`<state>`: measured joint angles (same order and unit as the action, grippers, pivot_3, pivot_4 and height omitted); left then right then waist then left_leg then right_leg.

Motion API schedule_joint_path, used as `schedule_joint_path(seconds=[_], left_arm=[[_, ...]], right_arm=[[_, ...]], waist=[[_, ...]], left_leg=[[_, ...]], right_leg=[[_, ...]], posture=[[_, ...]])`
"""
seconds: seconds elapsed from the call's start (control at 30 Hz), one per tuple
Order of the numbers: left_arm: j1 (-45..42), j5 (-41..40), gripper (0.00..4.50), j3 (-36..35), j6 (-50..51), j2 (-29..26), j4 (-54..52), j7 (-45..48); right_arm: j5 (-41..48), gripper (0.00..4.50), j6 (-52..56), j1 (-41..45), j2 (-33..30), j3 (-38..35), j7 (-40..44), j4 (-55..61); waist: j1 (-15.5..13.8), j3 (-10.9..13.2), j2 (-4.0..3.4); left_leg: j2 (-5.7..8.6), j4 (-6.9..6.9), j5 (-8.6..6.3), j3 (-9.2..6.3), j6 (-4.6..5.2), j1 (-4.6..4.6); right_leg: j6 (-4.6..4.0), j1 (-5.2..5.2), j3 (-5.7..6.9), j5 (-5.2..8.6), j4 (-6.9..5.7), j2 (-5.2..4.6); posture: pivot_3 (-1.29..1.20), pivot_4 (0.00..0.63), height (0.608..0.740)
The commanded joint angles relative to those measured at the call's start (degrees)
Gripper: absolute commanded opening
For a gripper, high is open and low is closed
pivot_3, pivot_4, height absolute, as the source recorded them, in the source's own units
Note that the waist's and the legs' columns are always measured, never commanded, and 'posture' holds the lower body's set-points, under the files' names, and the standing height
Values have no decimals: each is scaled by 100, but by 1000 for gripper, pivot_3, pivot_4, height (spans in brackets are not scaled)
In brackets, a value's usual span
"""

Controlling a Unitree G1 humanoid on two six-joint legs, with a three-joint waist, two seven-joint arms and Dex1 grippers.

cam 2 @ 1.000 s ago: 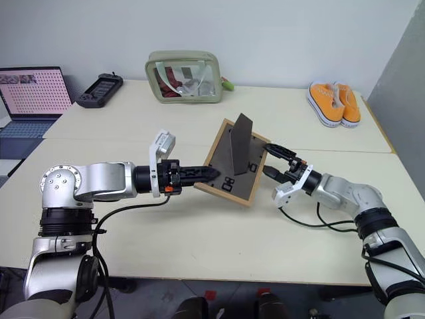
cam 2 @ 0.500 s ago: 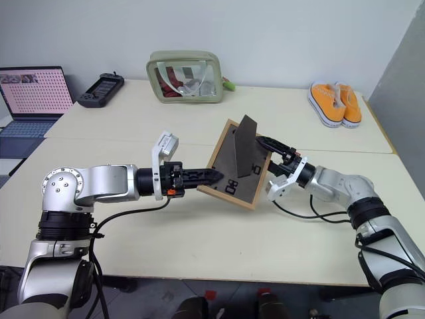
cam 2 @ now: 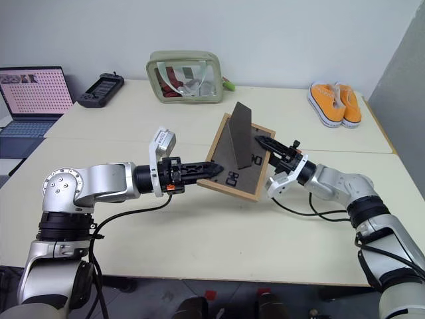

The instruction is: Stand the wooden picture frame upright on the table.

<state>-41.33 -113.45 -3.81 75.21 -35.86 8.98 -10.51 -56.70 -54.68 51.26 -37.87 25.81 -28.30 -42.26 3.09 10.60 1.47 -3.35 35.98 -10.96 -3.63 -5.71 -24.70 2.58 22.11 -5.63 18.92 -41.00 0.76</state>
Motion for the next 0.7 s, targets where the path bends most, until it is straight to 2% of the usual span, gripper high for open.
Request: schedule_joint_path(seconds=[0.03,0.33,0.7], left_arm=[[-119,72,1294,58,-238,-172,-425,-111],[6,738,1294,173,-266,-360,-996,421],[36,1302,1294,202,-310,-384,-1127,873]], right_arm=[[239,1470,-172,127,-66,-16,227,121],[387,1470,-204,114,-76,-17,376,140],[405,1470,-188,102,-49,-33,440,219]], waist=[[-1,0,0],[0,0,0],[3,0,0]], left_leg=[[0,0,0,0,0,0],[0,0,0,-1,0,0],[0,0,0,-1,0,0]], right_leg=[[0,-1,0,0,0,0],[0,-1,1,0,0,0],[0,-1,1,0,0,0]], posture=[[0,150,740],[0,150,740],[0,150,740]])
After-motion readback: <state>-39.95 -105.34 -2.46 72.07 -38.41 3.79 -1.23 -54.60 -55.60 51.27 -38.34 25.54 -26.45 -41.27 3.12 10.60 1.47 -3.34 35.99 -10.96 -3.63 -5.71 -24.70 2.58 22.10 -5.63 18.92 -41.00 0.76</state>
